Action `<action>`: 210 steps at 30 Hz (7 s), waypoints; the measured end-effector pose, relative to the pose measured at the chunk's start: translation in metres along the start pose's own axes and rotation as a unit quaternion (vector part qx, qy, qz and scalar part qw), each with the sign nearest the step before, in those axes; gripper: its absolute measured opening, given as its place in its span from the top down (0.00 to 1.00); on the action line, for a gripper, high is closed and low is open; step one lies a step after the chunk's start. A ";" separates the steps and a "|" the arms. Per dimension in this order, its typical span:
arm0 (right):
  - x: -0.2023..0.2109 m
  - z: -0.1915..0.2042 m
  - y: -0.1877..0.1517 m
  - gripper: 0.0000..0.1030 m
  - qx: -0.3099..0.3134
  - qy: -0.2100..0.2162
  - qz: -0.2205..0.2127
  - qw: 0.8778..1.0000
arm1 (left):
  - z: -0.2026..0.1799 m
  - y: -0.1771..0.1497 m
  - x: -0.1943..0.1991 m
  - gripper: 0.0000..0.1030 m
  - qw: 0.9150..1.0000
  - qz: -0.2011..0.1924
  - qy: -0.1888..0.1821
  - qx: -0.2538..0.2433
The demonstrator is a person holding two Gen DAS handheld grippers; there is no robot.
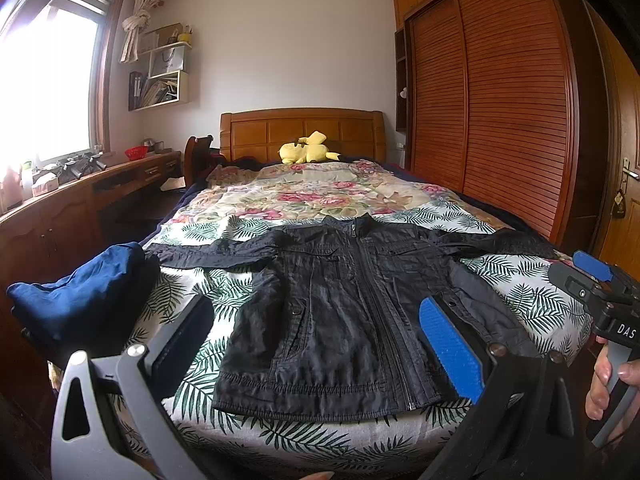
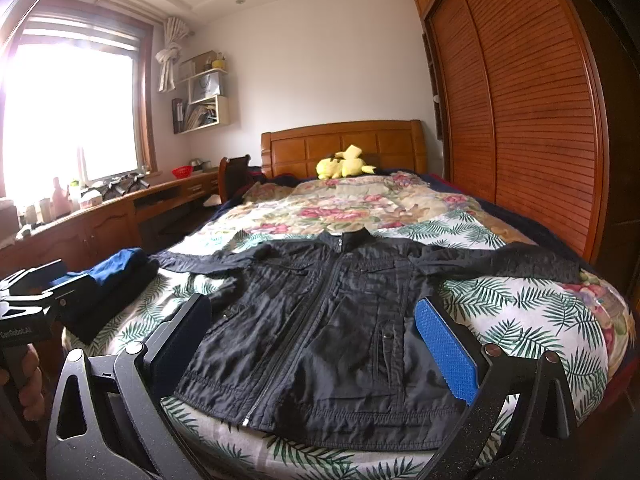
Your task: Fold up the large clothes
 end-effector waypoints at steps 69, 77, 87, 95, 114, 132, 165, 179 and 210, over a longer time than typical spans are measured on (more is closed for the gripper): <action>-0.189 0.039 -0.044 0.00 0.045 0.087 0.046 0.994 | 0.083 -0.066 -0.122 0.00 0.996 0.081 0.034 0.014; -0.266 0.044 -0.081 0.00 0.036 0.124 0.119 0.984 | 0.100 -0.062 -0.161 0.00 0.994 0.102 0.023 0.023; -0.302 0.036 -0.126 0.00 0.028 0.117 0.181 0.976 | 0.150 -0.051 -0.249 0.00 0.992 0.117 0.013 0.044; -0.309 0.033 -0.138 0.00 0.018 0.114 0.197 0.974 | 0.202 -0.053 -0.334 0.00 0.987 0.131 0.019 0.085; -0.312 0.032 -0.143 0.00 0.018 0.109 0.207 0.972 | 0.305 -0.128 -0.455 0.26 0.939 0.237 0.100 0.227; -0.311 0.032 -0.141 0.00 0.019 0.106 0.199 0.974 | 0.273 -0.079 -0.470 1.00 0.957 0.206 0.117 0.167; -0.289 0.032 -0.120 0.00 0.050 0.100 0.170 0.979 | 0.147 -0.024 -0.354 0.80 0.984 0.171 -0.008 0.045; -0.296 0.033 -0.130 0.00 0.048 0.099 0.187 0.976 | 0.246 -0.117 -0.374 0.76 0.961 0.252 0.090 0.066; -0.291 0.030 -0.127 0.00 0.048 0.105 0.181 0.977 | 0.206 -0.067 -0.370 0.98 0.973 0.204 0.109 0.019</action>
Point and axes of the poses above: each gripper's, at about its wrist camera, not at the fingertips, and x roughly against the way its jaws point, z to its left, y to its top, the point moved 4 cm from there along -x, roughly the way its jaws point, and after that the axes turned 11 degrees about -z, right-handed, at the moved point
